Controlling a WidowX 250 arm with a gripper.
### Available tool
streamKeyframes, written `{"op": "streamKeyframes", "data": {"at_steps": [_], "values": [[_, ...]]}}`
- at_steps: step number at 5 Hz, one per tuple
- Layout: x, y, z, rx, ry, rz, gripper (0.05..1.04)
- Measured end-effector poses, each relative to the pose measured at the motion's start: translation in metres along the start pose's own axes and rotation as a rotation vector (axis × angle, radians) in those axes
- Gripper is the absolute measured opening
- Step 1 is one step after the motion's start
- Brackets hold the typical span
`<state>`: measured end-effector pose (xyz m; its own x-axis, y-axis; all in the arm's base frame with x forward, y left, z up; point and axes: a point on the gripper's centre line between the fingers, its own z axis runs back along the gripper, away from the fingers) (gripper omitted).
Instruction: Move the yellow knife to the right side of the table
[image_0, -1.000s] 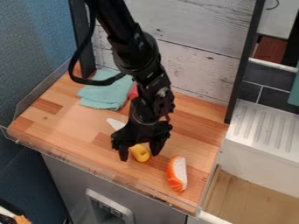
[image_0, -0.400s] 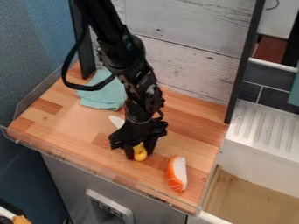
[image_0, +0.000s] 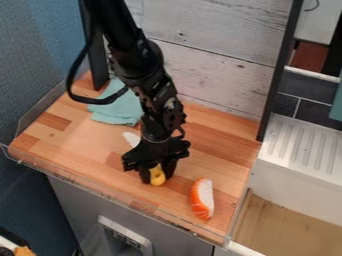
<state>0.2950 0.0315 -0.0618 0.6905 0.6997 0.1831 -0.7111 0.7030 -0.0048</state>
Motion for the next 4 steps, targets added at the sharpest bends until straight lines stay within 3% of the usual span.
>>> {"op": "streamKeyframes", "data": {"at_steps": [1, 2, 4], "values": [[0.011, -0.005, 0.030, -0.040, -0.068, -0.035, 0.512], [0.011, -0.027, 0.062, -0.108, -0.139, -0.149, 0.512], [0.004, -0.082, 0.087, -0.232, -0.168, -0.413, 0.512]]}}
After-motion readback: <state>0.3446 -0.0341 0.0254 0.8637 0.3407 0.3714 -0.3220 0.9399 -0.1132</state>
